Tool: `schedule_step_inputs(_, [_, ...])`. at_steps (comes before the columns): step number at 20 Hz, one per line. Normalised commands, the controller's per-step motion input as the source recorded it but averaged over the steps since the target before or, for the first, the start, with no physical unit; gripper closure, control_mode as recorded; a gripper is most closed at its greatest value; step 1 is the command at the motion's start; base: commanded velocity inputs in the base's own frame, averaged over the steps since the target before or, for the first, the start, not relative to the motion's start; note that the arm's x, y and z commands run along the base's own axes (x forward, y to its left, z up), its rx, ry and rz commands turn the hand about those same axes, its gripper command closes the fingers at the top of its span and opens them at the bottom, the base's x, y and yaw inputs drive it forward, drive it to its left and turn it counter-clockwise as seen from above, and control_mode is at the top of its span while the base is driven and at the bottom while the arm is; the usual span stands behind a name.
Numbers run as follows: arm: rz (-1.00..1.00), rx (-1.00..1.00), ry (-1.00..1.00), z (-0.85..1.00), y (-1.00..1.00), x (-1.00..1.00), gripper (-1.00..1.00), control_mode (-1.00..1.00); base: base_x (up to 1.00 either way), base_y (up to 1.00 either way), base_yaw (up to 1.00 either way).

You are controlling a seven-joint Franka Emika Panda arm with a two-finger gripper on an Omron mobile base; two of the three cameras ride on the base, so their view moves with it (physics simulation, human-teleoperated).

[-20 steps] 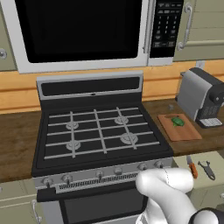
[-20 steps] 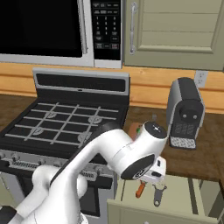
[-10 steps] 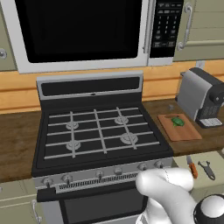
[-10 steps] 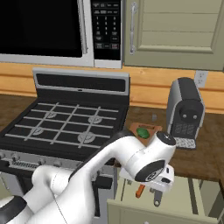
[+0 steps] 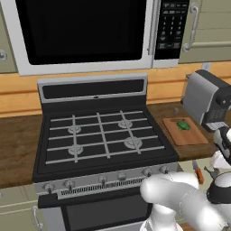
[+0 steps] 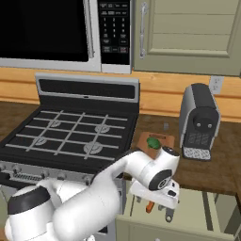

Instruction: Place the appropriate cutting tool for cutting the broccoli skin on the cutting board.

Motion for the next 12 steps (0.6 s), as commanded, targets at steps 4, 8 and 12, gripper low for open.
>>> schedule_step_inputs(4, [0.00, 0.01, 0.06, -0.84, -0.01, 0.30, -1.00, -1.00, 0.00, 0.00, 0.00])
schedule_step_inputs(8, [0.00, 0.00, 0.05, -0.81, 0.00, 0.18, -1.00, -1.00, 0.00, 0.00, 0.00])
schedule_step_inputs(12, [0.00, 0.01, 0.02, -0.78, 0.00, 0.08, -1.00, -1.00, 0.00, 0.00, 0.00])
